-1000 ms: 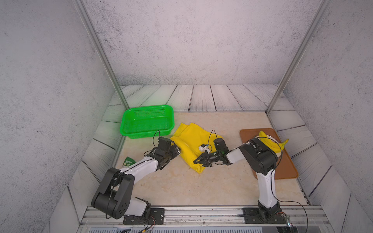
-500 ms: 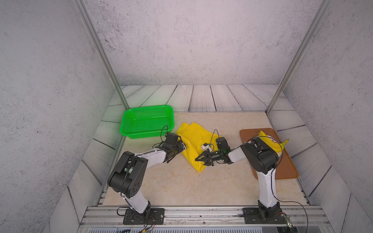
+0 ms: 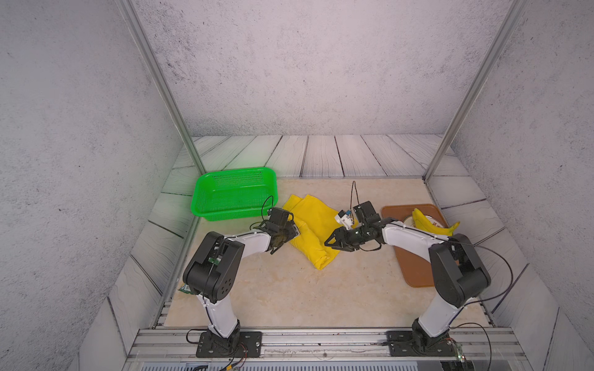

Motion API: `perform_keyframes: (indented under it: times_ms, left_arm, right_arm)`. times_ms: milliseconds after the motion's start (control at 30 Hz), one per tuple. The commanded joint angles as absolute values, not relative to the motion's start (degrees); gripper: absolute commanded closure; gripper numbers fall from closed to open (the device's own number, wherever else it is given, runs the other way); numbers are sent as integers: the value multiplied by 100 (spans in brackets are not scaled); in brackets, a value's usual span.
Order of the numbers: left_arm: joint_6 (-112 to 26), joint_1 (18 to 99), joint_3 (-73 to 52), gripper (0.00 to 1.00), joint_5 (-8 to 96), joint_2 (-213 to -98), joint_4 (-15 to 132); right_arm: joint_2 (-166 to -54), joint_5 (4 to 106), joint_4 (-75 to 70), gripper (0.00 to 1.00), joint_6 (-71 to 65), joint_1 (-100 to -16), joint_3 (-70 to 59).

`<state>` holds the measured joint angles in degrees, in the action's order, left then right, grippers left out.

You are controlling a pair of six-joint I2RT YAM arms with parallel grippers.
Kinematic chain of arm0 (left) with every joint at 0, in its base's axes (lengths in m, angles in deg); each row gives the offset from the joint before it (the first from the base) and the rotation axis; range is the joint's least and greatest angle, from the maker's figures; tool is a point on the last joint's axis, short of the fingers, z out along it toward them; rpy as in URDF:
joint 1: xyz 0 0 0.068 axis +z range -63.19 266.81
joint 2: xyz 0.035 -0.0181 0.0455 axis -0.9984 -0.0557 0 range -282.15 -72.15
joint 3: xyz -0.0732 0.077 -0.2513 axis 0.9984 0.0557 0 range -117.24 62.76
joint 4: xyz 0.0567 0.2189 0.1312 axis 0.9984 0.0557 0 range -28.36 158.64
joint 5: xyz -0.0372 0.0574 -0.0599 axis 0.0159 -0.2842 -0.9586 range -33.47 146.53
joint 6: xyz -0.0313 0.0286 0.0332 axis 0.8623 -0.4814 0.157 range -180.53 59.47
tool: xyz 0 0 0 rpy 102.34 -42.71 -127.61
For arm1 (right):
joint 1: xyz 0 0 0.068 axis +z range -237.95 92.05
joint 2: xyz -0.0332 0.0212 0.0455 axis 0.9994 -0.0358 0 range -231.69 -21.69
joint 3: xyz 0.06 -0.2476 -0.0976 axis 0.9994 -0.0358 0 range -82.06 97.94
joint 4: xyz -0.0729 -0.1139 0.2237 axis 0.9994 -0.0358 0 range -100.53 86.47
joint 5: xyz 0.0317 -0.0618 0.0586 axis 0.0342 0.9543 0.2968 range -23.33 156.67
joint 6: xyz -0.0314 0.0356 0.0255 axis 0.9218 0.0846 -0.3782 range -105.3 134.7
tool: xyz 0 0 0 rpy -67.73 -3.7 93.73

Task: Roll up the shorts
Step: Roll the shorts at the center of the board.

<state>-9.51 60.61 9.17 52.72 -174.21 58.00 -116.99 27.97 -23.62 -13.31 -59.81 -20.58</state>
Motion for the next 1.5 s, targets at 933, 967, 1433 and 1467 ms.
perform_keyframes:
  times_ms: [933,967,1433,1467]
  left_arm:
    - [-850,5921,1145,32,5047,-17564,6669]
    - [-842,5929,1149,32,5048,-17567,6673]
    - [-701,6026,1414,32,4761,-17452,6431]
    - [-716,6026,1426,32,4738,-17437,6423]
  right_arm:
    - [-12800,8953,-1762,12,2253,-2909,-1399]
    - [-12846,9007,-1677,11,2281,-2884,-1419]
    - [-13495,8554,-1680,62,2049,-3008,-1394]
    - [-13460,8436,-1746,68,1989,-3033,-1402]
